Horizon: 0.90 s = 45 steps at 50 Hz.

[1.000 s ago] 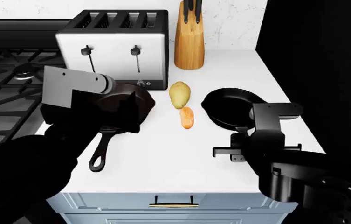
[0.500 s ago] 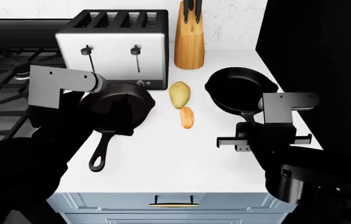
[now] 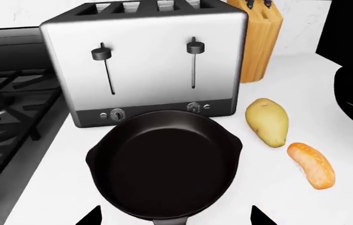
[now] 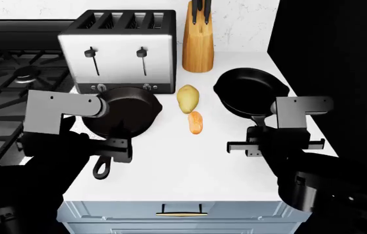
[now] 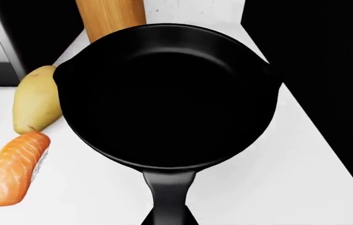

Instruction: Place both pans onto different burners. Then place the potato and the sushi on different pans.

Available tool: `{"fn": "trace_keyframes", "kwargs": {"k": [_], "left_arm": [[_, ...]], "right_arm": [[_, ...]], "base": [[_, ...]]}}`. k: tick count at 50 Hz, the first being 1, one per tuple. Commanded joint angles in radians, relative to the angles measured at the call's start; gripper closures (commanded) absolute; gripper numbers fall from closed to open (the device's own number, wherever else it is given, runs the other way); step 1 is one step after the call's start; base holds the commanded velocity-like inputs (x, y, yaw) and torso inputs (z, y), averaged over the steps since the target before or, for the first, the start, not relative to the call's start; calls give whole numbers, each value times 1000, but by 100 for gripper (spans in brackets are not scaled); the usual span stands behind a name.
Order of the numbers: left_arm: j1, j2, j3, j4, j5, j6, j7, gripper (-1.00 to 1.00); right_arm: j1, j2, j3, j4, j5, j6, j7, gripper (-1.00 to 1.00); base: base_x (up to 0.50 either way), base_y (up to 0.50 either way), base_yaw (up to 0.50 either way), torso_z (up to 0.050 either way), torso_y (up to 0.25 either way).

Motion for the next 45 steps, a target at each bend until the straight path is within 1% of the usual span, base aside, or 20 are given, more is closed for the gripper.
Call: {"fn": "trace_keyframes", "kwargs": {"k": [1, 4, 10, 18, 26, 36, 45], "left_arm": [[101, 12, -23, 8, 96, 56, 55, -100], [123, 16, -21, -7, 130, 74, 89, -100], [143, 29, -12, -30, 161, 92, 118, -100], [136, 35, 22, -64, 156, 72, 129, -100], [97, 38, 49, -97, 125, 41, 112, -100], [91, 46, 78, -141, 201, 66, 165, -100], [117, 43, 89, -158, 248, 96, 201, -100]], "right_arm": [[20, -2, 14, 4, -52, -10, -33, 100], [24, -2, 11, 7, -51, -7, -34, 100], [24, -5, 5, 19, -61, -13, -40, 100], [13, -5, -4, 37, -81, -31, -59, 100], [6, -5, -11, 52, -98, -46, -73, 100], [6, 3, -13, 53, -93, -37, -69, 100], [2, 5, -18, 60, -99, -44, -77, 100]], "base": [[0, 0, 0, 0, 10], [0, 0, 0, 0, 0], [0, 0, 0, 3, 2], [0, 0, 0, 0, 1], [0, 0, 0, 0, 3], [0, 0, 0, 1, 2], [0, 0, 0, 0, 1]]}}
